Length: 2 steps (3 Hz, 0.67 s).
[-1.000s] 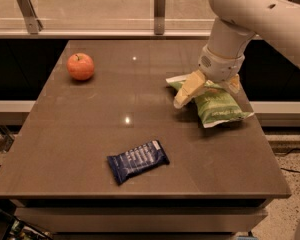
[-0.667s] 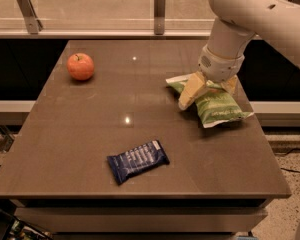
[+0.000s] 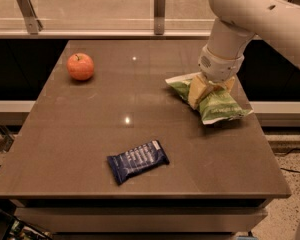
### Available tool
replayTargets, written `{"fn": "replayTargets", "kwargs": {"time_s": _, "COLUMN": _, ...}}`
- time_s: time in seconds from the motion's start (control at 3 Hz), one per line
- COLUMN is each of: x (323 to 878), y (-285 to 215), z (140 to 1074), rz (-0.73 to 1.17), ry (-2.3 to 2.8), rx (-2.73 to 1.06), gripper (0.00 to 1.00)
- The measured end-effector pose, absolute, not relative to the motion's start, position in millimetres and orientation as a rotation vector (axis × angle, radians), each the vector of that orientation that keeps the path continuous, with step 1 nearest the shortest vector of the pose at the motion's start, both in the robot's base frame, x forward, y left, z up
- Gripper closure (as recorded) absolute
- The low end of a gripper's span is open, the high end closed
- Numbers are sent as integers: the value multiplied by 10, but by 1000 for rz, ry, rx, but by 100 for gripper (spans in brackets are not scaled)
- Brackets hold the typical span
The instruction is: Move green jalapeno chip bag near apple
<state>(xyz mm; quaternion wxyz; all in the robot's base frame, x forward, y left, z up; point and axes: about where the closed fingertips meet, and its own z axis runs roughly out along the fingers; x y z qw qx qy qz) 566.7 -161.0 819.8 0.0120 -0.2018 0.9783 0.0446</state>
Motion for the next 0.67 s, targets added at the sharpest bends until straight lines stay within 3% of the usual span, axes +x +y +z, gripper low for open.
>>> {"fn": "replayTargets", "kwargs": {"time_s": 0.33, "x": 5669, "y": -1609, "z": 8219, "rz": 139, "ry": 3050, "rx": -629, "gripper": 88}}
{"fn": "replayTargets", "kwargs": {"time_s": 0.67, "x": 5668, "y": -1609, "z": 8258, "rz": 139, "ry": 3050, "rx": -629, "gripper": 100}}
